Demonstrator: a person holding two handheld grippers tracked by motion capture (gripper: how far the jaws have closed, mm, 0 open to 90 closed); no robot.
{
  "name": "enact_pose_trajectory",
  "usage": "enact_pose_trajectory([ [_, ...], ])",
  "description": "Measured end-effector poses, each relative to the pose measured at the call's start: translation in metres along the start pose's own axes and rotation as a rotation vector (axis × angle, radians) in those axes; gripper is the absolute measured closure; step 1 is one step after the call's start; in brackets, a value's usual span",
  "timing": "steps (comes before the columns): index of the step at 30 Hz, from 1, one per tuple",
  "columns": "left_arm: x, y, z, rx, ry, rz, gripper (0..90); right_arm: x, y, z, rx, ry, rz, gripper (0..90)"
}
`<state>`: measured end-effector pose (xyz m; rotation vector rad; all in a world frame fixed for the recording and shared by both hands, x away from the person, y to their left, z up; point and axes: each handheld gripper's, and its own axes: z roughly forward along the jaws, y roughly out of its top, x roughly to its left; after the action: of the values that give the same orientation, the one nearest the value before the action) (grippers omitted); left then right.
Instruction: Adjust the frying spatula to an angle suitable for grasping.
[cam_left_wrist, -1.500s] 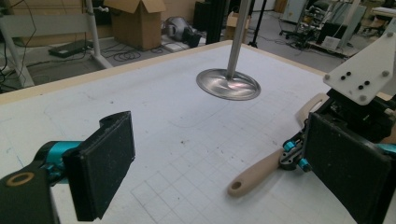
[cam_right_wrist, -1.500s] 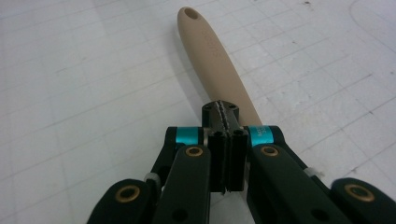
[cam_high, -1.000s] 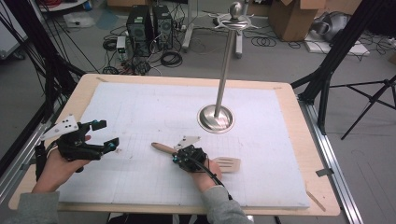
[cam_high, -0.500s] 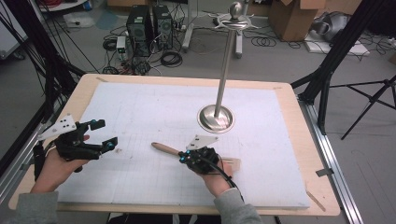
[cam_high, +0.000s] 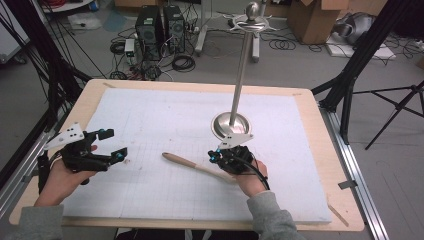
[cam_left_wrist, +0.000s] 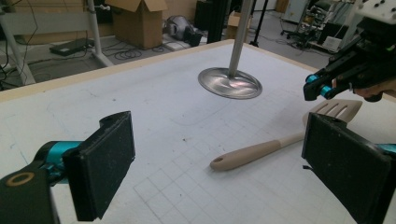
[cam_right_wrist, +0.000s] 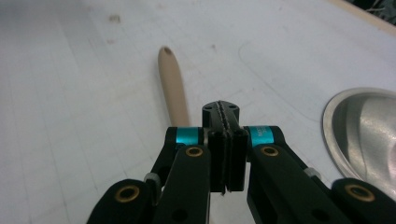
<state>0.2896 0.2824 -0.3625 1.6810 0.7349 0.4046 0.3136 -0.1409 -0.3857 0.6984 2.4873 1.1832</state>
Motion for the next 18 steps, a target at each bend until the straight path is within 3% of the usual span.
enact_pose_trajectory([
  [3,0.001,0.0,-0.002,-0.009,0.003,-0.003,10.0,-0.003,-0.002,0.006,0.045,0.018,-0.015,90.0],
  [4,0.002,0.0,-0.002,-0.009,0.002,-0.004,10.0,-0.005,-0.003,0.014,0.089,0.028,-0.048,90.0],
  [7,0.001,-0.001,-0.001,-0.004,0.002,-0.005,10.0,-0.005,-0.004,0.021,0.127,0.028,-0.079,90.0],
  [9,0.001,-0.002,0.001,0.006,-0.005,0.001,10.0,-0.004,-0.004,0.03,0.188,0.027,-0.123,90.0],
  [18,0.001,-0.002,0.002,0.009,-0.005,-0.001,10.0,0.0,-0.008,0.04,0.288,0.039,-0.162,90.0],
])
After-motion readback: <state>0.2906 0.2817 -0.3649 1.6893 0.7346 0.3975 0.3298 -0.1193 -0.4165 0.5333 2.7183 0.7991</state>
